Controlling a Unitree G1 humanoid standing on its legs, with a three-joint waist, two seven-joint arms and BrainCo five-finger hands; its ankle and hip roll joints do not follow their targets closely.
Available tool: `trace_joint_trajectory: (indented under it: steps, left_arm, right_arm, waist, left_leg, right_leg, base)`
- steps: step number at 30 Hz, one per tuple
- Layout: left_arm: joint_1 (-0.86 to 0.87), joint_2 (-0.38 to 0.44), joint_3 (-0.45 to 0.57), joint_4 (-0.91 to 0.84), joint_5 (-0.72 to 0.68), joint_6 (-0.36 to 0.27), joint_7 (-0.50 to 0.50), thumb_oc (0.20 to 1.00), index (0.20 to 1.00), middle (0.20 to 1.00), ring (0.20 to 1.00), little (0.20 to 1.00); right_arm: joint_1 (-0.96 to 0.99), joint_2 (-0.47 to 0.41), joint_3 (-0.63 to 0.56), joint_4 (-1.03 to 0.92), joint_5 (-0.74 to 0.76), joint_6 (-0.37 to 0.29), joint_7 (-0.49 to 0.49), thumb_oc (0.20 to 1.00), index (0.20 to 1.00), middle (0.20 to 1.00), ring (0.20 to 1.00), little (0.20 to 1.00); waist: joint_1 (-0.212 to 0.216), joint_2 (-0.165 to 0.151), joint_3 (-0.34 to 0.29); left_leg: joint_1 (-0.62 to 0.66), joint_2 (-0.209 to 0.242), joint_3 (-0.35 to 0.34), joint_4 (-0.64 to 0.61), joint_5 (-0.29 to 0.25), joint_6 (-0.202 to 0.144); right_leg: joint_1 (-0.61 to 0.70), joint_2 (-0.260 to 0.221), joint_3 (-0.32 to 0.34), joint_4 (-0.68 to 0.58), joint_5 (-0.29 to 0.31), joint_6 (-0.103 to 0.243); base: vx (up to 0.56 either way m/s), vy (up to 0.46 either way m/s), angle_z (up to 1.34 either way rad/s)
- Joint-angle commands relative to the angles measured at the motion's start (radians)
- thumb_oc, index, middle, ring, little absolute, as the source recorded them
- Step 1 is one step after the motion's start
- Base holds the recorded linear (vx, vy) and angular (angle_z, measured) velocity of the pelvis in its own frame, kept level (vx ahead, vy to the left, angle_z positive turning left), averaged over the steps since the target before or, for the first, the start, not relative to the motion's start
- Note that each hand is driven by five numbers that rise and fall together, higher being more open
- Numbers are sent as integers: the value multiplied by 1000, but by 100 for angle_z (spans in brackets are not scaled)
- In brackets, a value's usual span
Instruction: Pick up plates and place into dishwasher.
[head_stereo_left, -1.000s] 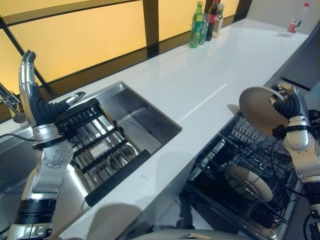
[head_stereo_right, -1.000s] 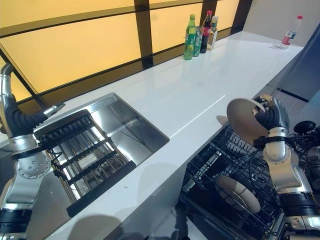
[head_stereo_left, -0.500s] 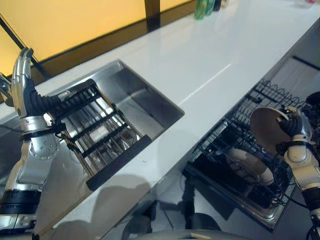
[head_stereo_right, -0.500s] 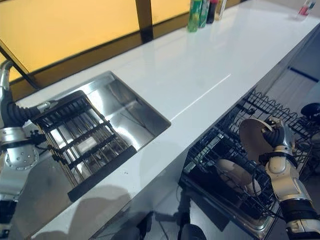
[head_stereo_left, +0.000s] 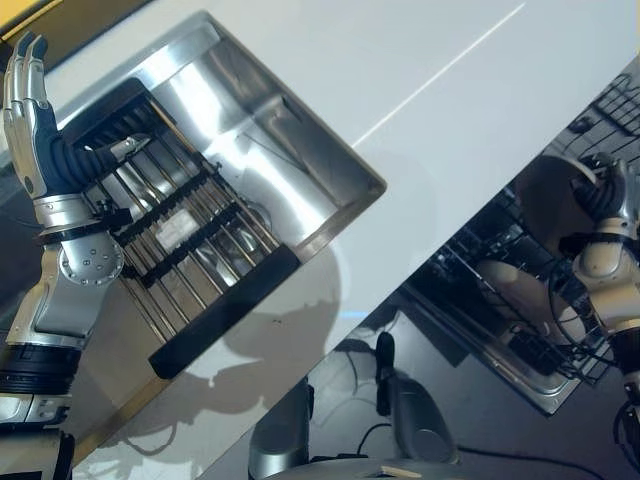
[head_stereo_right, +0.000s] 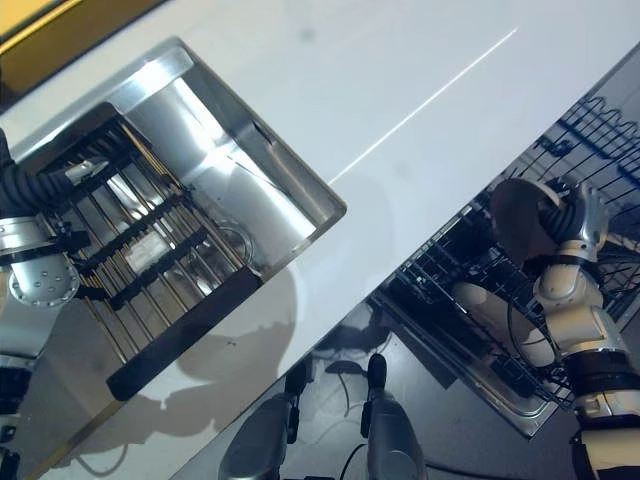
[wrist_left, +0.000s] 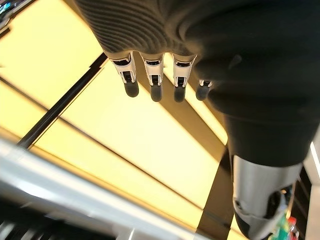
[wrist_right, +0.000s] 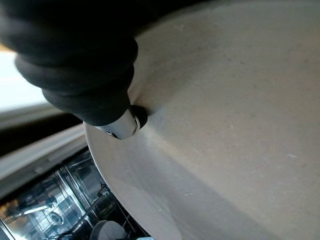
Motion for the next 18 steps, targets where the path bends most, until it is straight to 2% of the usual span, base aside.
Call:
trace_joint_trajectory:
  steps: [1,4,8,16,18]
  left_arm:
    - [-11,26,-5,-16,-19,-4,84,1000,1000,1000,1000,1000]
    - [-27,32,-15,-10,-24,5,91,1000,1000,1000,1000,1000]
    - [-36,43,-18,-4,-28,12,97,1000,1000,1000,1000,1000]
    - [-88,77,-30,18,-25,30,84,1000,1000,1000,1000,1000]
    - [-114,86,-43,25,-24,39,80,1000,1000,1000,1000,1000]
  right_arm:
    - [-58,-131,65,4,-25,-42,-51,200,200,200,200,200]
    - [-98,-165,101,39,-36,-49,-43,200,200,200,200,200]
    - [-130,-193,140,50,-33,-39,21,200,200,200,200,200]
    - [-183,-197,274,117,23,9,361,200,200,200,200,200]
    - [-218,-197,323,146,34,23,404,200,200,200,200,200]
  waist:
    - [-8,-9,-63]
    - [-10,-1,-57]
    - [-12,3,-48]
    - [-12,10,-2]
    - [-9,12,14]
  left_leg:
    - [-100,34,-8,83,-5,-12]
    - [-117,36,1,82,1,-16]
    - [-143,34,7,98,5,-19]
    - [-194,31,18,132,12,-21]
    - [-202,30,19,135,15,-19]
  right_leg:
    - [-49,-30,29,50,-53,43]
    - [-68,-25,24,60,-61,31]
    - [-92,-21,21,79,-69,21]
    - [-136,-18,16,115,-78,3]
    - [-146,-18,13,123,-78,0]
  base:
    - [19,-52,-4]
    - [21,-36,-7]
    - [31,-39,-7]
    - [10,-42,-2]
    - [-24,-68,1]
